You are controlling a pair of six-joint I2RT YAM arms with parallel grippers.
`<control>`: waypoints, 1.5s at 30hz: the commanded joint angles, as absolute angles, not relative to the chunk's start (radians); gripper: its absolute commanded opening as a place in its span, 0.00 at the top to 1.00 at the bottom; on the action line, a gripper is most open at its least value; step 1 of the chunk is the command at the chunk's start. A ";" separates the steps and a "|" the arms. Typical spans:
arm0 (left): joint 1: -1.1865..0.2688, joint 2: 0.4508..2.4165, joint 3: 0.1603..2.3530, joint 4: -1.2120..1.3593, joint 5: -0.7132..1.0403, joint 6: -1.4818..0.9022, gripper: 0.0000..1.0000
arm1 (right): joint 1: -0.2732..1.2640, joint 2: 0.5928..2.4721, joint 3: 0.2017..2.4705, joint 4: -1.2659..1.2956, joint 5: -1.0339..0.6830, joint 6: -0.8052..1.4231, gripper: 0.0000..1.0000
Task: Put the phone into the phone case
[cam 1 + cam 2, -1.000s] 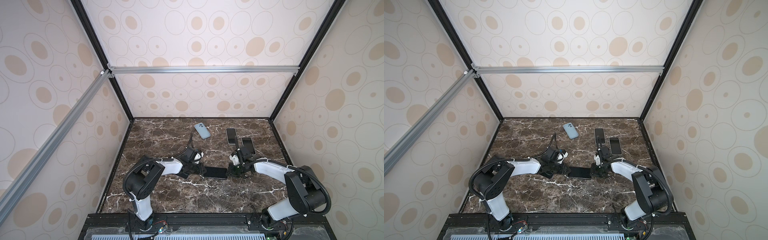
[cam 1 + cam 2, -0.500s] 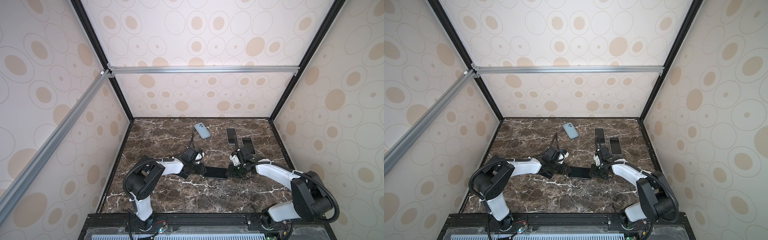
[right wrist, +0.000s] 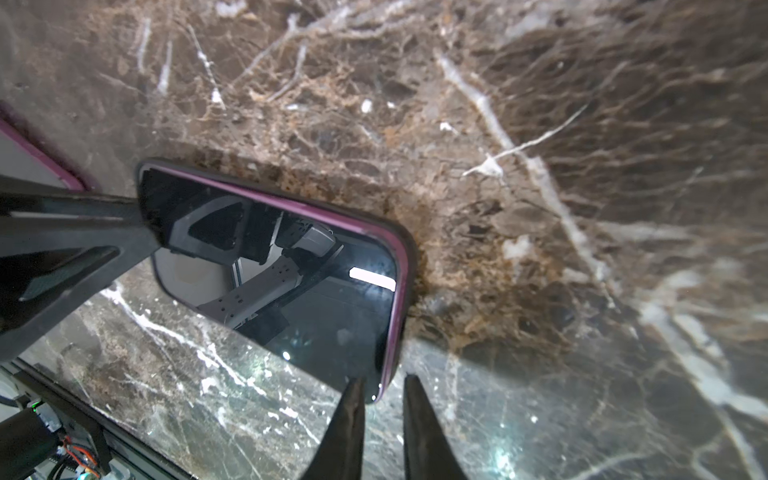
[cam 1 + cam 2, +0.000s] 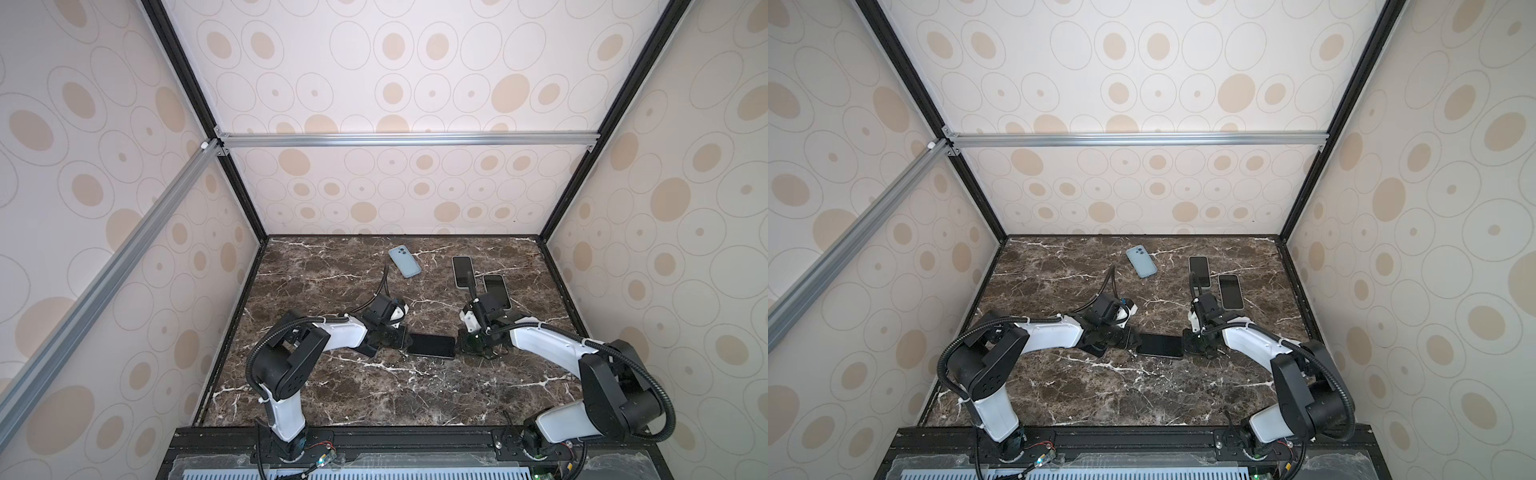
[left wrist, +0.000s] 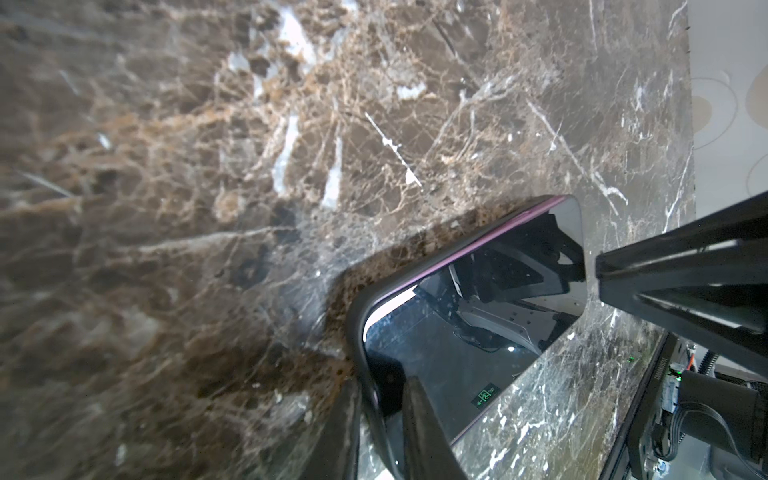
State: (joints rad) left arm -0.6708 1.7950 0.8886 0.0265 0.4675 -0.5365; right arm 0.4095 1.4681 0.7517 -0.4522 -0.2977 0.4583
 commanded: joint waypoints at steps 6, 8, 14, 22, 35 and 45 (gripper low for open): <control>-0.673 1.798 0.892 -0.035 0.440 -0.520 0.81 | 0.414 1.536 0.742 -0.431 -0.298 0.443 0.89; -0.673 1.798 0.892 -0.036 0.440 -0.520 0.81 | 0.414 1.552 0.742 -0.438 -0.296 0.438 0.91; -0.672 1.802 0.890 -0.031 0.449 -0.525 0.81 | 0.423 1.592 0.726 -0.445 -0.296 0.438 0.93; -0.673 1.805 0.890 -0.029 0.456 -0.527 0.81 | 0.479 1.658 0.708 -0.441 -0.259 0.460 0.93; -0.673 1.804 0.889 -0.029 0.460 -0.528 0.81 | 0.563 1.769 0.760 -0.482 -0.191 0.478 0.91; -0.650 1.742 0.894 -0.024 0.418 -0.519 0.80 | 0.586 1.630 0.848 -0.573 -0.117 0.466 0.87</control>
